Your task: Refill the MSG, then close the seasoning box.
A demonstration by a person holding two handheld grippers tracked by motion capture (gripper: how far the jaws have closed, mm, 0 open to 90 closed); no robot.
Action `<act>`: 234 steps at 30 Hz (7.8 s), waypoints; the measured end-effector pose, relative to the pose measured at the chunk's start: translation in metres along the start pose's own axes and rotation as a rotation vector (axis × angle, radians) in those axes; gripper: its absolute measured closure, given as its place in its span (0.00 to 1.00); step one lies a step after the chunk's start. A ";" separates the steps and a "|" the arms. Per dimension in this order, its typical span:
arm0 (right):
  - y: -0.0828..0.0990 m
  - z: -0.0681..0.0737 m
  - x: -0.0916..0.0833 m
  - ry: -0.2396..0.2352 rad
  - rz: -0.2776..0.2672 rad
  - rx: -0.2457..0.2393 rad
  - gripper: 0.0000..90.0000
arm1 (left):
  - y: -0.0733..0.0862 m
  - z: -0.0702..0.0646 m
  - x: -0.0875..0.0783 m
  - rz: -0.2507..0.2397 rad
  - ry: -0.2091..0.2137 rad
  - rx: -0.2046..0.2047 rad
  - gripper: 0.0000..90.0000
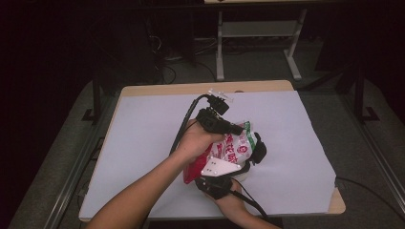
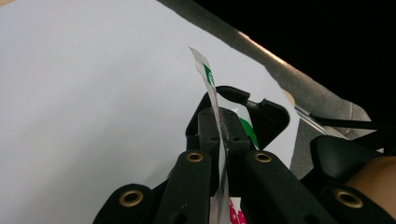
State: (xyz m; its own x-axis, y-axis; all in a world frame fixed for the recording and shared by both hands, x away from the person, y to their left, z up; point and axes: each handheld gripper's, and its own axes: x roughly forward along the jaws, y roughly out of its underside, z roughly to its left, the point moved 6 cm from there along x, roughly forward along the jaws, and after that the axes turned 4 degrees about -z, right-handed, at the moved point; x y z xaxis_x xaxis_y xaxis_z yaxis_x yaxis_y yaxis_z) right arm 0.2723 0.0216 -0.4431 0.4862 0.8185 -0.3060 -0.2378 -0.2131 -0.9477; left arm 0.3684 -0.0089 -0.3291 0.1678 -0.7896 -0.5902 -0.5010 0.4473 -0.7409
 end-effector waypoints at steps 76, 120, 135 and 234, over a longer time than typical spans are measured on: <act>0.002 -0.017 -0.004 0.061 0.004 0.051 1.00 | -0.005 -0.012 -0.073 -0.107 0.112 0.080 1.00; 0.001 -0.028 -0.031 0.031 0.054 0.067 1.00 | 0.002 0.022 -0.121 -0.256 0.068 0.109 1.00; -0.006 -0.040 -0.052 -0.035 0.055 0.047 1.00 | 0.029 0.067 -0.119 -0.312 -0.011 0.071 1.00; 0.017 -0.092 -0.149 -0.121 0.048 0.064 1.00 | 0.229 0.135 -0.194 -0.334 -0.316 0.002 0.29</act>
State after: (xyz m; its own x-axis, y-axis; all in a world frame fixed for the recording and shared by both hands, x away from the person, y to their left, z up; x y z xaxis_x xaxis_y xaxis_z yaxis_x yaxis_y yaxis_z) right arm 0.2736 -0.1533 -0.4222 0.3690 0.8672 -0.3344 -0.3138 -0.2224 -0.9231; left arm 0.3357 0.3038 -0.4278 0.5705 -0.7243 -0.3873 -0.3739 0.1909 -0.9076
